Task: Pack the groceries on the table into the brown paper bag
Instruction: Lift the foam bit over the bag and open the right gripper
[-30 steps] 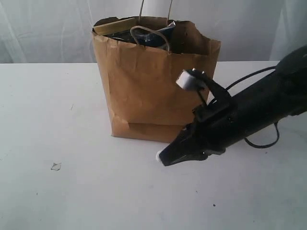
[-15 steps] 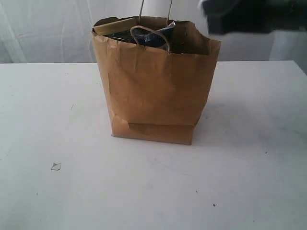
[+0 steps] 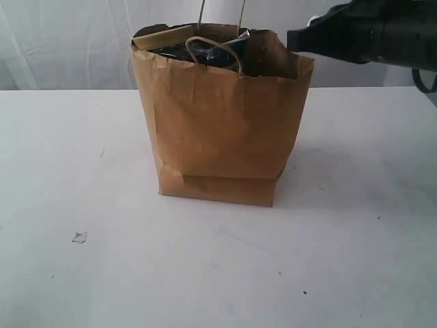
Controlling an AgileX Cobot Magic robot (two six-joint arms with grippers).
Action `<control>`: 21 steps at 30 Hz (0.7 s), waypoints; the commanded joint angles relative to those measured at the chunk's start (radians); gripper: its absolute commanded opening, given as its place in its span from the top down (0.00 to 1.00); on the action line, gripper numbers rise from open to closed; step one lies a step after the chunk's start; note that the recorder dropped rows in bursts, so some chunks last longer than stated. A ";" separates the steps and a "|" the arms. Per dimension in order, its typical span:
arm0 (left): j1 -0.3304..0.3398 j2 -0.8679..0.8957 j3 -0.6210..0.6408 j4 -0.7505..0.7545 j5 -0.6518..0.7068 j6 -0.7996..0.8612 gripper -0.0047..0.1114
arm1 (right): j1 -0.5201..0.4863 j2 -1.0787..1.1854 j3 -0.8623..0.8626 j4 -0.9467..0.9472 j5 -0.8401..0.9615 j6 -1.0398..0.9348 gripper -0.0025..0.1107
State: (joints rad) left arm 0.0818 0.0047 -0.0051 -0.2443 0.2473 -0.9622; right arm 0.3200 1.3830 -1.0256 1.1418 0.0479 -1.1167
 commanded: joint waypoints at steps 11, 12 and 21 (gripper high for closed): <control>-0.007 -0.005 0.005 -0.011 -0.001 0.001 0.96 | -0.001 0.125 -0.153 0.088 0.196 -0.091 0.98; -0.007 -0.005 0.005 -0.011 -0.001 0.001 0.96 | -0.001 0.141 -0.162 0.088 0.217 -0.091 0.98; -0.007 -0.005 0.005 -0.011 -0.001 0.001 0.96 | -0.001 0.179 -0.184 0.086 0.280 -0.117 0.75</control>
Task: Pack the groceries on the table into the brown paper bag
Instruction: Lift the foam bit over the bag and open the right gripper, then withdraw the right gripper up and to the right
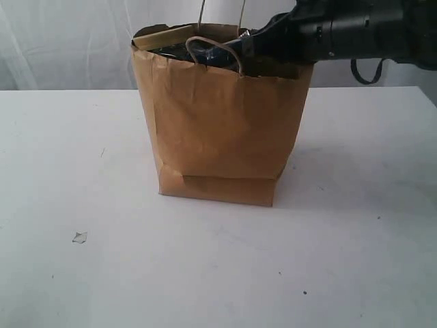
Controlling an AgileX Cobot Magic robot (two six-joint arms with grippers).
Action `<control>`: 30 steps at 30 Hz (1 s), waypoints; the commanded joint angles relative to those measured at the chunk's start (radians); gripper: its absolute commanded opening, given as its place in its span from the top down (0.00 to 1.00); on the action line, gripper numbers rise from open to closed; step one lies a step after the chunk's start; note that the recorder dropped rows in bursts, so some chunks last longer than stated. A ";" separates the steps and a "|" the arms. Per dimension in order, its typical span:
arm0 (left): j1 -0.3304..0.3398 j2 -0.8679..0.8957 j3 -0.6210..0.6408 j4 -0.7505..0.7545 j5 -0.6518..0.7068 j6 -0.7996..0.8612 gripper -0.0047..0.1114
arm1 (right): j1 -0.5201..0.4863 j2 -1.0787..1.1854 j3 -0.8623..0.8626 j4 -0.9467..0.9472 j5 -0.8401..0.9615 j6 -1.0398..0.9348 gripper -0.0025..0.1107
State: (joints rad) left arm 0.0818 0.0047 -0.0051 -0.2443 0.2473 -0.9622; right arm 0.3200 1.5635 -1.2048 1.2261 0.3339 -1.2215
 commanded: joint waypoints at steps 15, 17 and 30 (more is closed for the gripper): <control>-0.007 -0.005 0.005 -0.011 -0.001 0.001 0.96 | -0.001 -0.130 0.000 -0.166 0.020 0.062 0.73; -0.007 -0.005 0.005 -0.011 -0.001 0.001 0.96 | -0.002 -0.170 0.011 -0.318 0.016 0.155 0.81; -0.007 -0.005 0.005 -0.011 -0.001 0.001 0.96 | -0.263 -0.267 0.126 -1.285 -0.189 1.428 0.98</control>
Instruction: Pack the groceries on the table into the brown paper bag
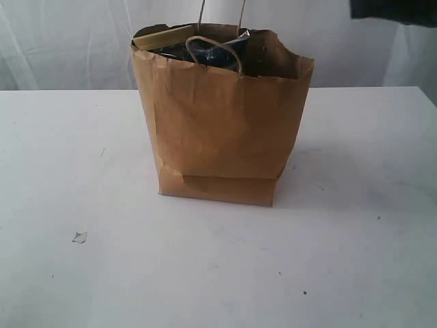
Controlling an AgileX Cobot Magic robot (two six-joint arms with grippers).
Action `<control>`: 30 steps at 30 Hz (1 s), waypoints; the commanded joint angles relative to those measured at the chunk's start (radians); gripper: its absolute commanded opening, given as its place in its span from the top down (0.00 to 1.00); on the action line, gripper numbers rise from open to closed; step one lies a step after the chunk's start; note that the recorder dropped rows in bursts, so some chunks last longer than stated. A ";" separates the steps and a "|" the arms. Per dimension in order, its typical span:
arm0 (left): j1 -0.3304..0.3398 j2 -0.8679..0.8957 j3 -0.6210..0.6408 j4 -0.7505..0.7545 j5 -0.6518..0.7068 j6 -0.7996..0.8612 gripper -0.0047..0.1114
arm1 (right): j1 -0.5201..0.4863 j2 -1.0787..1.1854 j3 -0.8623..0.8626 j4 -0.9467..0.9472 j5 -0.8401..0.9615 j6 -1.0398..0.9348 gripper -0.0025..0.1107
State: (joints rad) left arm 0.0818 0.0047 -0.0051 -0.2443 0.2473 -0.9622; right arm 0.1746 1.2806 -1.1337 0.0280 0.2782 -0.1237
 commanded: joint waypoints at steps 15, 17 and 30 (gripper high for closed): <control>-0.007 -0.005 0.005 0.135 -0.001 0.003 0.96 | -0.274 -0.632 0.632 -0.085 -0.589 0.218 0.98; -0.007 -0.005 0.005 0.186 -0.001 0.003 0.96 | -0.274 -0.753 0.636 -0.085 -0.528 0.104 0.98; -0.007 -0.005 0.005 0.217 -0.001 0.142 0.96 | -0.274 -0.887 0.704 -0.096 0.066 0.270 0.98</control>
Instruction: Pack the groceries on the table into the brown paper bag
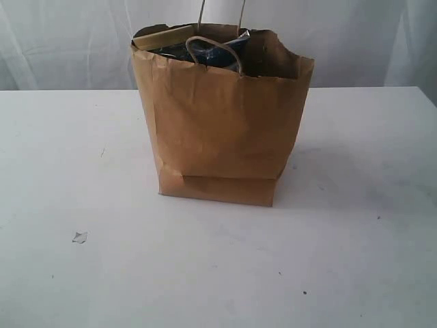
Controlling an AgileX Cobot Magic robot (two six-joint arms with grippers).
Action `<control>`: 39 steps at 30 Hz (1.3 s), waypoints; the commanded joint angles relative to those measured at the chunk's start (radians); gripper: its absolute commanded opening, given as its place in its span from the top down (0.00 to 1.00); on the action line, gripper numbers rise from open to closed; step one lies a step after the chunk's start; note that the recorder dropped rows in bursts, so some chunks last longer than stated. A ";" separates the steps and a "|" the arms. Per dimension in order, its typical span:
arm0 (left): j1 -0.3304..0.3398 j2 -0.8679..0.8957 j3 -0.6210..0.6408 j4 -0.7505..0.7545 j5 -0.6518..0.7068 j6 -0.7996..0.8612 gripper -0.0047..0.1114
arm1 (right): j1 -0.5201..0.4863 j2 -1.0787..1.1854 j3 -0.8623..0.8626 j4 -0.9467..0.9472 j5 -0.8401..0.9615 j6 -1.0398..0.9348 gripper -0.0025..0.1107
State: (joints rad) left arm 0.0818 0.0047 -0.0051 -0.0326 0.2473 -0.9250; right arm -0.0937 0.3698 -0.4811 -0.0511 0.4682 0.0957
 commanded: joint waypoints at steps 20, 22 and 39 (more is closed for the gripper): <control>-0.007 -0.005 0.005 -0.026 -0.110 0.438 0.96 | -0.006 0.174 0.403 -0.054 -0.578 -0.082 0.98; -0.007 -0.005 0.005 -0.067 -0.273 0.346 0.96 | -0.006 0.174 0.403 -0.054 -0.578 -0.082 0.98; -0.005 0.249 -0.464 -0.396 -1.006 1.007 0.96 | -0.006 0.174 0.403 -0.054 -0.615 -0.023 0.98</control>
State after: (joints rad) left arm 0.0818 0.1650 -0.3204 -0.5060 -0.8195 -0.0408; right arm -0.0937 0.5410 -0.0833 -0.0987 -0.1169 0.0529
